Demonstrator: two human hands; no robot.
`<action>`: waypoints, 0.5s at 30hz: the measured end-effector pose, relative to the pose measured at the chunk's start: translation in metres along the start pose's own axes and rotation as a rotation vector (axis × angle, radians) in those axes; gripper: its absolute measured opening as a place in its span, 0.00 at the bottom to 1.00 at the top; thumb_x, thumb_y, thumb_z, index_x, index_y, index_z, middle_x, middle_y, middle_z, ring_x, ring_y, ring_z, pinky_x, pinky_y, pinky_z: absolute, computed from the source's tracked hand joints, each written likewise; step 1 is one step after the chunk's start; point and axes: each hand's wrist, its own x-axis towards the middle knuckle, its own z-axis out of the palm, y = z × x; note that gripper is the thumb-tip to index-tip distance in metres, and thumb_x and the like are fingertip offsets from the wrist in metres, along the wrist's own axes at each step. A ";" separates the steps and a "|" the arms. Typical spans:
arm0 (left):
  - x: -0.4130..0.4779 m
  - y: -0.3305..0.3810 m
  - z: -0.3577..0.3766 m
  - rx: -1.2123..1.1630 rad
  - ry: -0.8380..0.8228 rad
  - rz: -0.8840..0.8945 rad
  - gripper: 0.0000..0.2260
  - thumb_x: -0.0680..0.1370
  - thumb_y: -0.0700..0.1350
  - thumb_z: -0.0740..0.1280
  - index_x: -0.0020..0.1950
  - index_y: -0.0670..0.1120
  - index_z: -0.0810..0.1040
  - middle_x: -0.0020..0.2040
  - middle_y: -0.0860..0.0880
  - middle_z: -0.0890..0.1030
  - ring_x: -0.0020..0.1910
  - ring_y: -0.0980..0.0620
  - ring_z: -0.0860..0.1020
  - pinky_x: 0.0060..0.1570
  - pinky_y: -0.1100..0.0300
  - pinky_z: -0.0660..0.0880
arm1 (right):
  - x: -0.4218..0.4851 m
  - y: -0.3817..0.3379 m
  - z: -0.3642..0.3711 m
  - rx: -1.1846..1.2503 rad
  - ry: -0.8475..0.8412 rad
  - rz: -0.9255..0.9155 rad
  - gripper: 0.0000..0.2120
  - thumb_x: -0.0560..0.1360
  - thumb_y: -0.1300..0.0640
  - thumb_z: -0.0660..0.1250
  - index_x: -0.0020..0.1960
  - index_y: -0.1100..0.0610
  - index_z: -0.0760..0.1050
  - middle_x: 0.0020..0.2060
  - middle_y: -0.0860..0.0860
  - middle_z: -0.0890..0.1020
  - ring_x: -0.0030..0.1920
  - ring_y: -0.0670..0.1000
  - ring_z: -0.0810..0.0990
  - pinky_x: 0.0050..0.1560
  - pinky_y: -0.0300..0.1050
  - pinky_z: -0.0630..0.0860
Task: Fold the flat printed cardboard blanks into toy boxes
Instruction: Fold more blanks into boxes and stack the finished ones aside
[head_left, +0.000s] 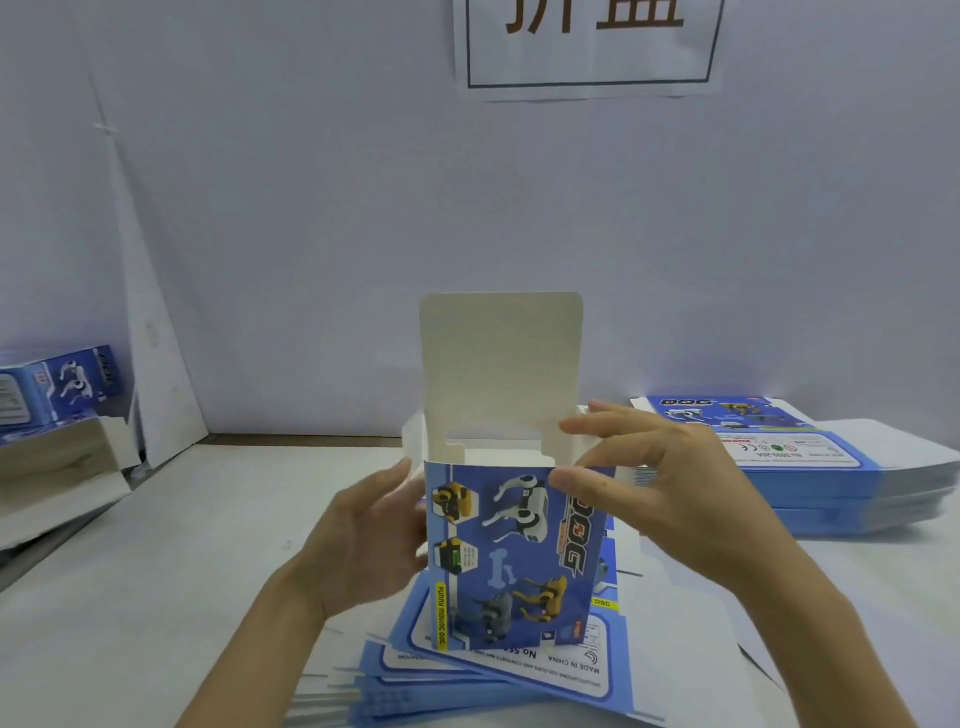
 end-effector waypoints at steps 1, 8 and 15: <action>0.000 -0.001 0.000 0.031 -0.001 -0.027 0.37 0.58 0.60 0.79 0.63 0.46 0.80 0.63 0.38 0.74 0.60 0.38 0.70 0.60 0.48 0.66 | 0.000 0.000 0.000 -0.003 -0.001 -0.002 0.18 0.60 0.32 0.61 0.38 0.42 0.80 0.57 0.34 0.78 0.63 0.30 0.67 0.54 0.27 0.69; -0.012 0.026 -0.002 0.450 0.282 0.015 0.39 0.65 0.68 0.69 0.72 0.50 0.69 0.67 0.46 0.76 0.67 0.46 0.73 0.71 0.42 0.62 | -0.001 0.000 0.006 -0.118 0.033 -0.041 0.11 0.74 0.46 0.66 0.49 0.49 0.83 0.67 0.42 0.75 0.71 0.40 0.65 0.71 0.49 0.66; -0.015 0.040 0.014 0.672 0.404 0.324 0.13 0.73 0.58 0.68 0.52 0.53 0.81 0.51 0.53 0.85 0.49 0.55 0.83 0.53 0.56 0.75 | 0.002 -0.011 0.025 -0.279 0.401 -0.284 0.07 0.69 0.54 0.75 0.38 0.59 0.83 0.36 0.50 0.85 0.39 0.53 0.82 0.44 0.48 0.80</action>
